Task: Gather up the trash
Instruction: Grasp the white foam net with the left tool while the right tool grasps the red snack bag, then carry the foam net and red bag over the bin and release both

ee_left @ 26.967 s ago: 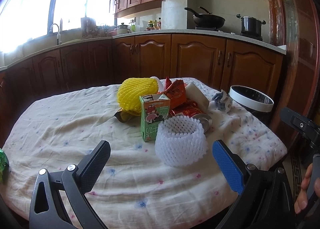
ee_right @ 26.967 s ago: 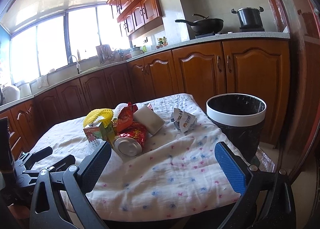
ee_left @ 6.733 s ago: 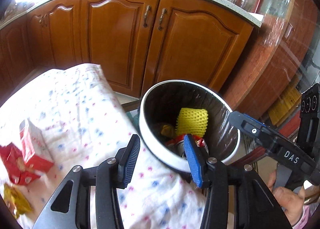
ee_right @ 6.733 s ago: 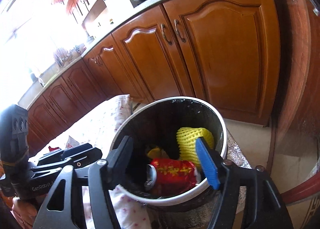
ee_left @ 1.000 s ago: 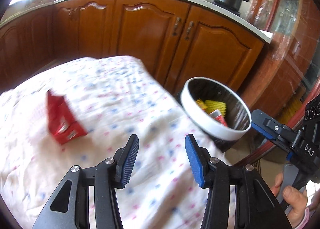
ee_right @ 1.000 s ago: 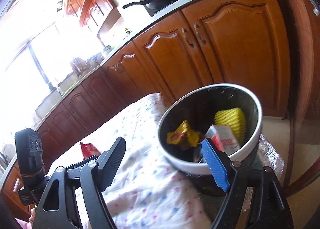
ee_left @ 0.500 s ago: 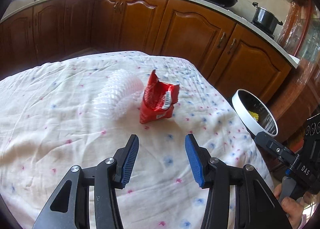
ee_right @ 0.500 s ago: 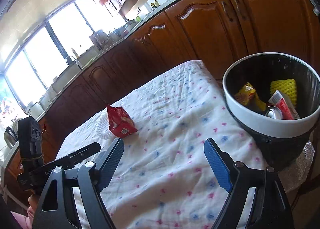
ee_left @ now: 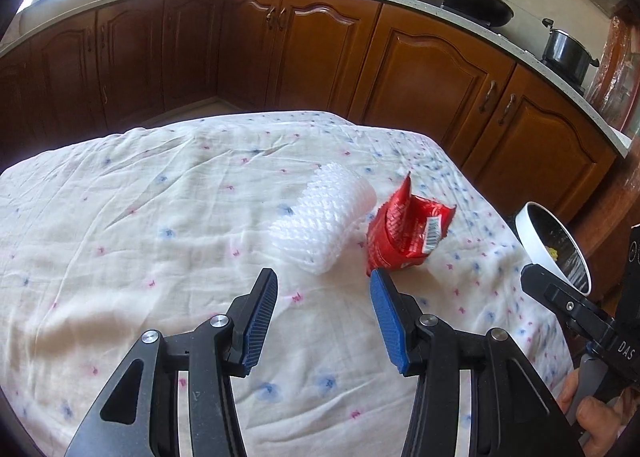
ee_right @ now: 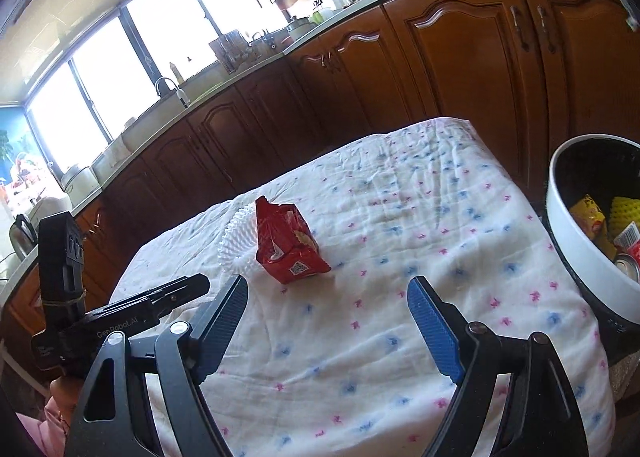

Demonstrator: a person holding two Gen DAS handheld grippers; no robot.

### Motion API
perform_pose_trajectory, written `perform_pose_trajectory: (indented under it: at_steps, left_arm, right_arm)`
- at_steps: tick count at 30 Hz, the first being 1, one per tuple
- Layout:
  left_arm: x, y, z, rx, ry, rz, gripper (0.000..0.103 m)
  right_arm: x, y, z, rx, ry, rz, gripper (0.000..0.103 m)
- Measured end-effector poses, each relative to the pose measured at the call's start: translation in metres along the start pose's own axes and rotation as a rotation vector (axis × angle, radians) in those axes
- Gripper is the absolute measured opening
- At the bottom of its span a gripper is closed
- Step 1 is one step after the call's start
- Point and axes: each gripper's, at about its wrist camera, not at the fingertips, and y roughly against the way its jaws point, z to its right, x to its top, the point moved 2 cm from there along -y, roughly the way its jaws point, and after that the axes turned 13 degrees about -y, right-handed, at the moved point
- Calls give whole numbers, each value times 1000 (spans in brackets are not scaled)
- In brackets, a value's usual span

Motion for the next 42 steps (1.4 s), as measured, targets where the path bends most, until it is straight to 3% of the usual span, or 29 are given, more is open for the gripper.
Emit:
perform_pose_trajectory:
  at_steps: [4, 11, 12, 13, 15, 23, 29, 42]
  left_arm:
    - [12, -15, -6, 6, -24, -10, 48]
    - [21, -50, -4, 2, -51, -43, 46]
    - [21, -54, -4, 2, -53, -51, 45]
    - [20, -57, -3, 0, -55, -55, 31]
    - [20, -61, 0, -10, -69, -64, 14]
    - [25, -36, 23, -12, -119, 1, 8]
    - [26, -17, 56, -74, -152, 36, 8]
    - [36, -16, 125, -203, -243, 39, 8]
  right_arm:
    - [10, -22, -9, 33, -7, -37, 82]
    - [21, -64, -23, 59, -7, -94, 65]
    - [22, -70, -24, 63, -7, -103, 59]
    - [22, -76, -24, 60, -7, -111, 54]
    - [22, -84, -25, 39, 2, -123, 18]
    - [19, -53, -17, 20, 15, -63, 17]
    - [22, -11, 10, -14, -25, -2, 17]
    - [32, 76, 73, -106, -118, 124, 17]
